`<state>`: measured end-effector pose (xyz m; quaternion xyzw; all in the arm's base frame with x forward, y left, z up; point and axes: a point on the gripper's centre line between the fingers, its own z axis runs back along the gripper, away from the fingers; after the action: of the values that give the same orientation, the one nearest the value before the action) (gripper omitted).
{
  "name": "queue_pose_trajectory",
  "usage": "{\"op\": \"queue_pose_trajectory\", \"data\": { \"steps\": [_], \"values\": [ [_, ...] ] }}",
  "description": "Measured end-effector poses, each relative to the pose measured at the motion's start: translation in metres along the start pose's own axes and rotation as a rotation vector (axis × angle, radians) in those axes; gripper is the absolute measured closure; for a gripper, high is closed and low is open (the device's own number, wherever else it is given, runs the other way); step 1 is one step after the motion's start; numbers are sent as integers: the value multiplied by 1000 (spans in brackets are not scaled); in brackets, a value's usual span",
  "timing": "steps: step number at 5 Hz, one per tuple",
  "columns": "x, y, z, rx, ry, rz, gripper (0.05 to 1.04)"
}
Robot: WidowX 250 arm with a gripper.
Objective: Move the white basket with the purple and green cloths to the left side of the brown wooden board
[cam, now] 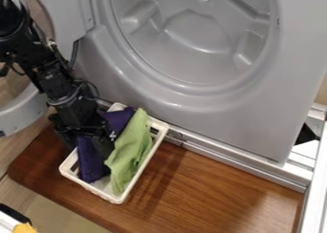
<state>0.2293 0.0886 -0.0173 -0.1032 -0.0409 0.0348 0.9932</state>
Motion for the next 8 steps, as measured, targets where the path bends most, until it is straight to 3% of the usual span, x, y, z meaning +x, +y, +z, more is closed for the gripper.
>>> {"op": "queue_pose_trajectory", "data": {
  "steps": [2, 4, 5, 8],
  "values": [
    [-1, -6, 4, 24, 32, -27, 81],
    [-2, -27, 55, 125, -60, -43, 83],
    [-2, -35, 71, 133, -99, -51, 83],
    [-5, -41, 77, 139, -112, -68, 83]
  ]
}}
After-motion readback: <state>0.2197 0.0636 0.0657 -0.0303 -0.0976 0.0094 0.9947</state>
